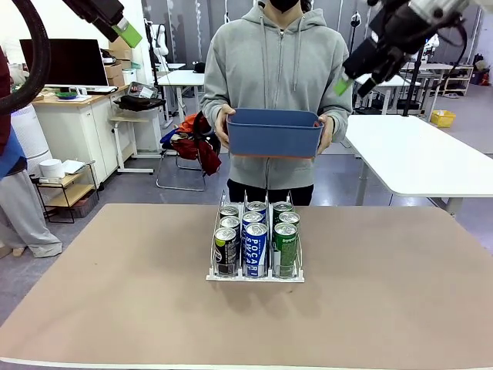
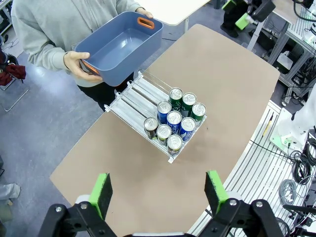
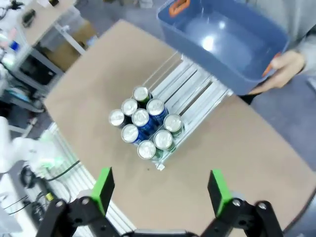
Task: Fill the beverage cans into the dispenser.
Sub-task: Place the picked Sprite in the line of the Automatic Can Dispenser with the same cans.
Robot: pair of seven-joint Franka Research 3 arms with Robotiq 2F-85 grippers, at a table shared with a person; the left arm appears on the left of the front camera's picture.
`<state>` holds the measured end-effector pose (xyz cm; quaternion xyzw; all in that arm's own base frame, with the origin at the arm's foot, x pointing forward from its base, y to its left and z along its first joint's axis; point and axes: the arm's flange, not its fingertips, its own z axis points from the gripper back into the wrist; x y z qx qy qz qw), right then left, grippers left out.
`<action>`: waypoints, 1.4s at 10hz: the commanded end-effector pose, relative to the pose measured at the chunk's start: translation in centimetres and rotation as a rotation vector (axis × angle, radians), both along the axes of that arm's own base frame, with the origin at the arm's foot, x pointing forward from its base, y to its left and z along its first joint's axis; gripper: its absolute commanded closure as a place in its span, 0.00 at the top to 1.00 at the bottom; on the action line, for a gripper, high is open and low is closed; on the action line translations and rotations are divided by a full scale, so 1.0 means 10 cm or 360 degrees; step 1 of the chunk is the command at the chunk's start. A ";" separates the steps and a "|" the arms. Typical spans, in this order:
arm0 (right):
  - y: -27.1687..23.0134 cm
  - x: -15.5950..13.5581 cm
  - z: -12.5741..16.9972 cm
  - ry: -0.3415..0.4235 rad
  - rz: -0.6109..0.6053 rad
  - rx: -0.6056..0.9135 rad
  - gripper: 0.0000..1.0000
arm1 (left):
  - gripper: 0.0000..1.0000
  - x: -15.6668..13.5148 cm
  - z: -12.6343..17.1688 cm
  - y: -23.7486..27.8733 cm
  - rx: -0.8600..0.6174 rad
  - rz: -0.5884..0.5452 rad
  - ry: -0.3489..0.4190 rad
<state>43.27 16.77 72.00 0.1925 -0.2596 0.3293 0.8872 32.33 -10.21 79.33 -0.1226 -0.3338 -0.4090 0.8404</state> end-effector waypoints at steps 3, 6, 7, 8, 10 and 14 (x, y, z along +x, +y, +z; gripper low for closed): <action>0.07 -0.09 0.41 -0.0150 -0.0058 -0.0044 1.00 | 1.00 0.01 -0.01 0.00 -0.0003 0.0019 -0.0009; 0.02 -0.09 0.56 -0.0202 -0.0115 -0.0012 1.00 | 1.00 0.01 -0.01 0.00 -0.0003 0.0019 -0.0009; 0.00 -0.07 0.58 -0.0208 -0.0118 -0.0001 1.00 | 1.00 0.01 -0.01 0.00 -0.0003 0.0019 -0.0009; -0.01 -0.06 0.58 -0.0214 -0.0132 0.0015 1.00 | 1.00 0.01 -0.01 0.00 -0.0003 0.0019 -0.0009; -0.01 -0.10 0.58 -0.0194 -0.0055 0.0009 1.00 | 1.00 0.01 -0.01 0.00 -0.0003 0.0019 -0.0009; -0.01 -0.10 0.58 -0.0194 -0.0055 0.0009 1.00 | 1.00 0.01 -0.01 0.00 -0.0003 0.0019 -0.0009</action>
